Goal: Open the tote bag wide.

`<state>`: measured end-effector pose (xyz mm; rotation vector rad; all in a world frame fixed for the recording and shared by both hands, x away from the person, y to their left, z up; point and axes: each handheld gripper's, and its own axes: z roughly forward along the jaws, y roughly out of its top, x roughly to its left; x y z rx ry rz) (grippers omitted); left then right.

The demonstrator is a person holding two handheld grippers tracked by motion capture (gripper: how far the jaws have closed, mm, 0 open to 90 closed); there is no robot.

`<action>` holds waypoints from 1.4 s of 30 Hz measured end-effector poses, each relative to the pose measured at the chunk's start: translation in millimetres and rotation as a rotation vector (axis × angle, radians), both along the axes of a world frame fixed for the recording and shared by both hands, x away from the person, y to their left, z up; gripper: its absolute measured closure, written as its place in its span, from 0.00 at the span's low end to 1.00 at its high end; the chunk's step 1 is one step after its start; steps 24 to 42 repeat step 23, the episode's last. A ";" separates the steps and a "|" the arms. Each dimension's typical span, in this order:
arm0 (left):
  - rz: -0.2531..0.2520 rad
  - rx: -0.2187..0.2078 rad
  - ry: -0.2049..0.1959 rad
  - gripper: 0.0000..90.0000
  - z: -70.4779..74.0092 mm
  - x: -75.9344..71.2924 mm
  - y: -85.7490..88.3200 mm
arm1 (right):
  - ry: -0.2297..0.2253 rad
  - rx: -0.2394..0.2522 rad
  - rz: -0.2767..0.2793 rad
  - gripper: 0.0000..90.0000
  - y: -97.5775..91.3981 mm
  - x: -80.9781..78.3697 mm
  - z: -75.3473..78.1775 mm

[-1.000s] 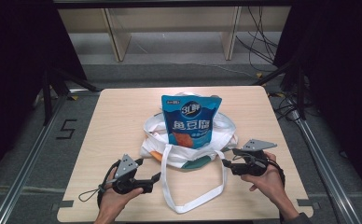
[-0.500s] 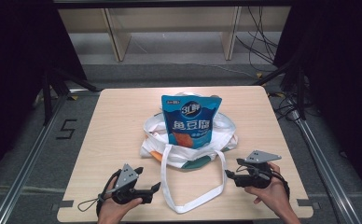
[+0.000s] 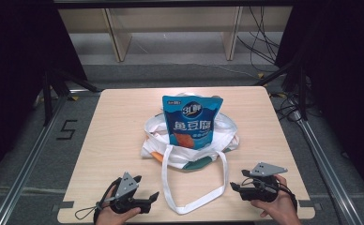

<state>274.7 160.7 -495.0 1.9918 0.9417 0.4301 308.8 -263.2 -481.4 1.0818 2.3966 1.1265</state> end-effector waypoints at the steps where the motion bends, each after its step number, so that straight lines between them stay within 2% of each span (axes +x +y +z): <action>1: -0.009 0.032 0.000 0.17 -0.2 -1.1 0.5 | 0.016 -0.007 -0.002 0.37 -0.9 -2.7 0.2; 2: -0.002 0.020 0.000 0.17 -1.4 -2.8 -1.6 | 0.030 0.007 -0.005 0.36 -0.1 -5.9 -1.3; 3: -0.015 0.047 0.002 0.17 -0.8 -3.2 -0.2 | 0.020 -0.006 0.009 0.36 -2.1 -6.4 -2.7; 4: -0.012 0.054 0.003 0.17 -0.4 -4.3 -0.4 | 0.027 -0.012 0.010 0.36 -2.8 -8.3 -3.5; 6: -0.006 0.010 -0.001 0.17 -1.9 -6.1 -4.0 | 0.058 0.000 0.008 0.36 -2.6 -13.5 -8.7; 7: -0.010 0.017 -0.004 0.17 -1.8 -6.0 -3.9 | 0.068 -0.023 0.004 0.36 -3.3 -15.8 -9.6; 8: -0.011 0.044 -0.005 0.17 -1.1 -5.9 -2.5 | 0.048 -0.034 0.017 0.36 -4.7 -15.6 -10.6; 9: -0.007 0.041 -0.003 0.17 -1.3 -6.0 -2.7 | 0.061 -0.026 -0.001 0.36 -3.8 -19.5 -11.2; 10: -0.006 0.028 -0.003 0.17 -1.8 -5.7 -2.9 | 0.046 -0.032 0.016 0.36 -5.6 -18.6 -11.7; 11: -0.011 0.029 -0.008 0.17 -1.6 -5.0 -2.4 | 0.053 -0.034 0.014 0.36 -6.1 -19.9 -12.0; 12: -0.035 0.065 -0.015 0.17 -0.1 -3.9 0.2 | 0.061 -0.032 0.022 0.36 -6.5 -20.8 -12.5; 14: -0.027 0.050 -0.016 0.17 -1.1 -4.0 -1.0 | 0.059 -0.035 0.017 0.36 -6.6 -21.8 -13.5; 16: -0.032 0.064 -0.016 0.17 -0.7 -3.5 -0.2 | 0.060 -0.038 0.024 0.36 -6.5 -21.4 -14.9; 17: -0.014 0.066 -0.005 0.17 -1.4 -3.4 -0.3 | 0.067 -0.035 0.024 0.36 -5.7 -21.4 -15.4; 18: -0.009 0.045 -0.001 0.17 -1.8 -4.1 -1.5 | 0.063 -0.039 0.030 0.36 -6.0 -21.2 -15.2; 21: -0.029 0.073 -0.009 0.17 -1.2 -2.7 0.4 | 0.068 -0.033 0.034 0.36 -6.5 -20.4 -15.1; 22: -0.022 0.071 -0.012 0.17 -1.4 -2.2 0.2 | 0.065 -0.039 0.033 0.36 -6.7 -20.3 -14.8; 23: -0.006 0.063 0.004 0.17 -2.2 -2.3 -0.3 | 0.063 -0.032 0.030 0.36 -6.8 -20.0 -15.3; 42: -0.006 0.063 0.004 0.17 -2.2 -2.3 -0.3 | 0.063 -0.032 0.030 0.36 -6.8 -20.0 -15.3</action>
